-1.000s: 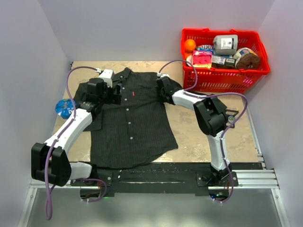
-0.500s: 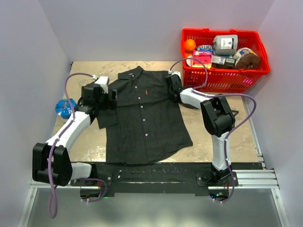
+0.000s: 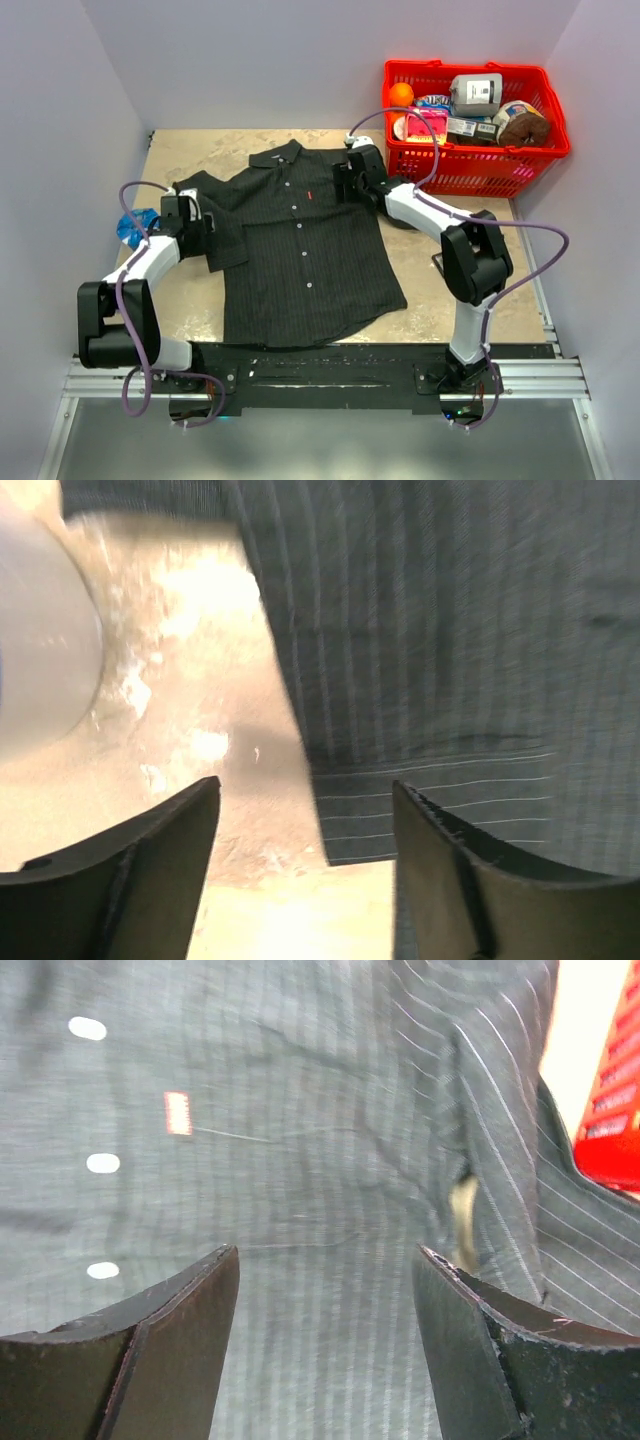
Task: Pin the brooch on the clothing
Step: Flatten out the crumpled clothing at the center of the board.
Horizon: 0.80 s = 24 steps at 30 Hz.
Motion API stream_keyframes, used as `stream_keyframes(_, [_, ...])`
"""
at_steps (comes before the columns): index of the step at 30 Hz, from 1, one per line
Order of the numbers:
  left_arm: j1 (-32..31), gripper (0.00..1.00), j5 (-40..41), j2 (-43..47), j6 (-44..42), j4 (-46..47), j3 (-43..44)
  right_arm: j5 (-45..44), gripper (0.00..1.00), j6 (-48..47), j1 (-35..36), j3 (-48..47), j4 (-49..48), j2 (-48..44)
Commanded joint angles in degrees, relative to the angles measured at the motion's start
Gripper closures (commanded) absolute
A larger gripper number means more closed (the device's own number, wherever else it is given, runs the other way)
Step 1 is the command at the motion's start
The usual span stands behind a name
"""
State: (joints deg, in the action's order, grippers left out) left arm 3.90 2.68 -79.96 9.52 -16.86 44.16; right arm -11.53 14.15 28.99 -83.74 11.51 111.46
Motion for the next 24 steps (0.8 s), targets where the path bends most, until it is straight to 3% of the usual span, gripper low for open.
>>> stream_keyframes(1, [-0.38,0.31,3.38,-1.51,0.06,-0.63,0.84,2.48,0.28,-0.18,0.54,-0.46,-2.8,-4.93])
stream_keyframes(15, [-4.77,0.41,6.46,-9.5,-0.2,-2.3,3.82,3.97,0.28,1.05,0.54,0.34,-4.12,-5.9])
stream_keyframes(24, [-5.48,0.75,7.43,-13.2,0.24,-3.35,4.97,5.03,0.28,1.76,0.54,0.77,-3.95,-6.52])
